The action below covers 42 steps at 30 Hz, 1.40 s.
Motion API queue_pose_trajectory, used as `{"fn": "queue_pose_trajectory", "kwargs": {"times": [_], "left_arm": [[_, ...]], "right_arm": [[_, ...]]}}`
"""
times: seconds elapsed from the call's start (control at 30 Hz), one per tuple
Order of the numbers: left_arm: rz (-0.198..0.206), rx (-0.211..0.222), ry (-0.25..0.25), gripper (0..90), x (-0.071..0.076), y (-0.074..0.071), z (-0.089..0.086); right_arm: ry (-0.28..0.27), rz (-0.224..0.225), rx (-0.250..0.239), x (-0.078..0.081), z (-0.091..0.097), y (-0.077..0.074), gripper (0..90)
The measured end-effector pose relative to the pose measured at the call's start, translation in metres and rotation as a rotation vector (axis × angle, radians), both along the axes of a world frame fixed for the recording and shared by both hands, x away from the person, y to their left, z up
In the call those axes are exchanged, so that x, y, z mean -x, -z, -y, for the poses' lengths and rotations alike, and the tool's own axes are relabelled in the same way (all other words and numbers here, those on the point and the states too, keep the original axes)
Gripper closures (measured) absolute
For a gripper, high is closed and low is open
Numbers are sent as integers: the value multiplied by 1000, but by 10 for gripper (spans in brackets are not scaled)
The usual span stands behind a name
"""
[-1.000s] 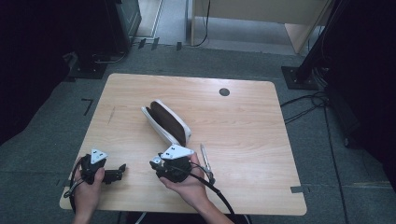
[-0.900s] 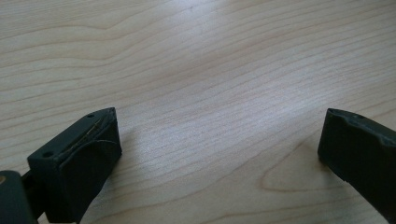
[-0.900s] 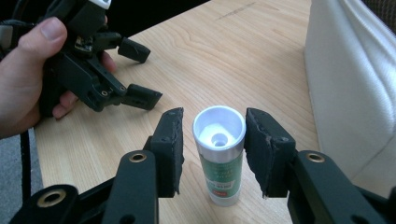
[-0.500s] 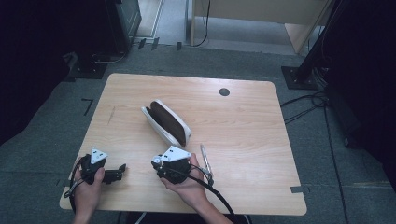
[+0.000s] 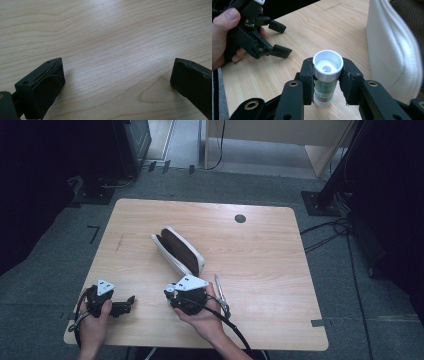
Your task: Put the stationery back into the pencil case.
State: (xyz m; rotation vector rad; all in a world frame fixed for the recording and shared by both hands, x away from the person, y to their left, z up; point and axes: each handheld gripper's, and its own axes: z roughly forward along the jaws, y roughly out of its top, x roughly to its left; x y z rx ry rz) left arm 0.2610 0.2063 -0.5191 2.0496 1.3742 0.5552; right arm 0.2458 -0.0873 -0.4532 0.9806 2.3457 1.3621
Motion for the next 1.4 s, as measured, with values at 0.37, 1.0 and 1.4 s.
{"fn": "queue_pose_trajectory", "kwargs": {"times": [0.37,1.0,1.4], "left_arm": [[0,-1,0,0,0,0,0],[-1,-1,1,0,0,0,0],[0,3,-2,0,0,0,0]], "right_arm": [[26,18,-28,-3,13,-16,666],[87,52,-67,-13,37,-43,666],[122,71,-94,-16,55,-62,665]]}}
